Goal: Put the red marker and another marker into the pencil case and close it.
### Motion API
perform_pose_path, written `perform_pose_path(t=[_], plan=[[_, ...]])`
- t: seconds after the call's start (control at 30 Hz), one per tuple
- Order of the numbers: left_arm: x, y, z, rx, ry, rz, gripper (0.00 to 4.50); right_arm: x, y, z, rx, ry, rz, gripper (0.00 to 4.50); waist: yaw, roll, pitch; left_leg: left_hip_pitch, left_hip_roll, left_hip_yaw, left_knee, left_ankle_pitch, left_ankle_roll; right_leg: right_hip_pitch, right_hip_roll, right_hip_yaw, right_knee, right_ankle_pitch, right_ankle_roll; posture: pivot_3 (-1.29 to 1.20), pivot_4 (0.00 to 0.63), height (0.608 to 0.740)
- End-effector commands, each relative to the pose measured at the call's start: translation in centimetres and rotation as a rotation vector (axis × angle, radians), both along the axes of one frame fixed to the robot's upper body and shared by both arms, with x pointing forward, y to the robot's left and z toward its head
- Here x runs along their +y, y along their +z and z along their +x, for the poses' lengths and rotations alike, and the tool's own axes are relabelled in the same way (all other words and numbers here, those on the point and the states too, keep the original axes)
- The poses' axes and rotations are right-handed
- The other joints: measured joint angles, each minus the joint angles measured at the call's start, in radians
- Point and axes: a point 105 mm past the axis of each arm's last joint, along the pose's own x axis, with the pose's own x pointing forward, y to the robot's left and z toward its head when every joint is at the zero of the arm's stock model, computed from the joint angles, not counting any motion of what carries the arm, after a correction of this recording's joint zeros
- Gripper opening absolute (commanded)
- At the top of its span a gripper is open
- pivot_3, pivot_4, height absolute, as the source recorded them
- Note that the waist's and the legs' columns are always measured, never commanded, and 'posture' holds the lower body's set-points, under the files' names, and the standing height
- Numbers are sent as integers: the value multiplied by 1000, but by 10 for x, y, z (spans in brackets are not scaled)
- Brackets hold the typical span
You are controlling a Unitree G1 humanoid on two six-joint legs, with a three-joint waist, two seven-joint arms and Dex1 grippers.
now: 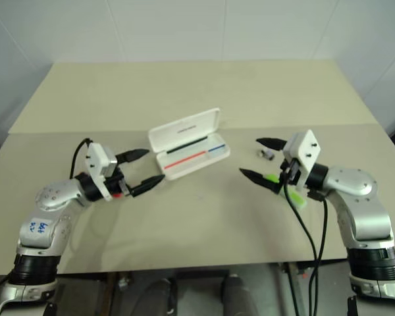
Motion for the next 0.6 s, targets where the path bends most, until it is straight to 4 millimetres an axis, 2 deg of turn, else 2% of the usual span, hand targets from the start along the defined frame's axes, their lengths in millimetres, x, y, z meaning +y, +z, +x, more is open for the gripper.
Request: perform_pose_path(t=[0.03,0.23,0.37,0.6], plan=[[-1,16,-4,-56,-11,24,4465,6,11,0,-51,19,30,4500,-1,0,0,0,0,0,0,0,0,0,0,0,0,0,0,0,150,740],[-14,30,8,-84,-26,19,4465,10,22,-11,-53,64,51,4500,6,0,0,0,0,0,1,0,0,0,0,0,0,0,0,0,150,740],[-10,27,13,-63,-47,50,4465,9,28,-18,-42,86,59,4500,2,0,0,0,0,0,0,0,0,1,0,0,-1,0,1,0,150,740],[-5,19,11,-33,-68,104,4465,24,32,-32,-37,156,67,4500,0,0,0,0,1,0,0,0,0,0,2,0,0,0,0,0,150,740]])
